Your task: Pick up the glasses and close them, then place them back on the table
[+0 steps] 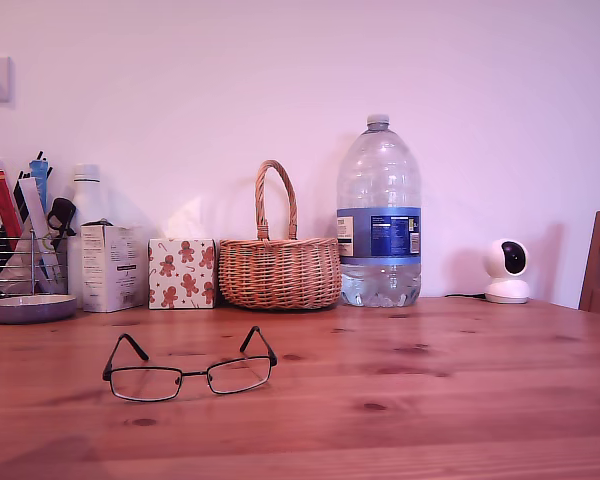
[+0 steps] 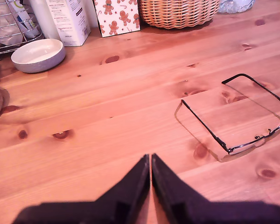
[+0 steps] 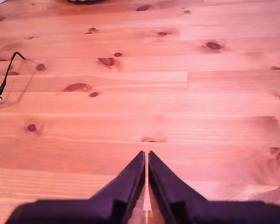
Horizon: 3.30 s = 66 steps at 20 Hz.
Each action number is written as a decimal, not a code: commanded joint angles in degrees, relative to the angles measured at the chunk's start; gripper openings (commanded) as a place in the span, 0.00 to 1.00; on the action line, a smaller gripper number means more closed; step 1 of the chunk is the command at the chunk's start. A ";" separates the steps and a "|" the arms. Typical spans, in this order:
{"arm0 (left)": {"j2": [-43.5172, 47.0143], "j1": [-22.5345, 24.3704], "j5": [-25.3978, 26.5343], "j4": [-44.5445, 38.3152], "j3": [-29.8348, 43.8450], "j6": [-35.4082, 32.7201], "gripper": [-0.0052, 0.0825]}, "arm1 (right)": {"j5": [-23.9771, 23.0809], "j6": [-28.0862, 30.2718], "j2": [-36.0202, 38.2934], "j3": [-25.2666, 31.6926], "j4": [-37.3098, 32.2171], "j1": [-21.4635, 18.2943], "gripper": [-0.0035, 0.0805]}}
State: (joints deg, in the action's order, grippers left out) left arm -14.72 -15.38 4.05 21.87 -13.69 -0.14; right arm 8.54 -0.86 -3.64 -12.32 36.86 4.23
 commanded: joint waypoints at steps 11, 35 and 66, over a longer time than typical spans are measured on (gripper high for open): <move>-0.24 -0.17 -17.94 -13.05 1.25 5.86 0.04 | 3.96 -8.20 -0.28 -0.20 -20.22 0.31 0.03; -46.16 -18.05 -23.89 4.55 -29.77 -32.54 0.34 | 8.85 -11.34 -10.36 -0.22 -21.18 21.79 0.03; -83.38 -16.96 -11.91 -10.71 -37.03 -45.31 0.41 | 7.08 -10.67 -21.33 -0.22 -30.21 23.93 0.03</move>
State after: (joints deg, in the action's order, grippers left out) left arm -96.66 -32.49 -7.44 11.11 -50.39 -45.23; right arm 15.73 -11.92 -24.58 -12.84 7.31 27.90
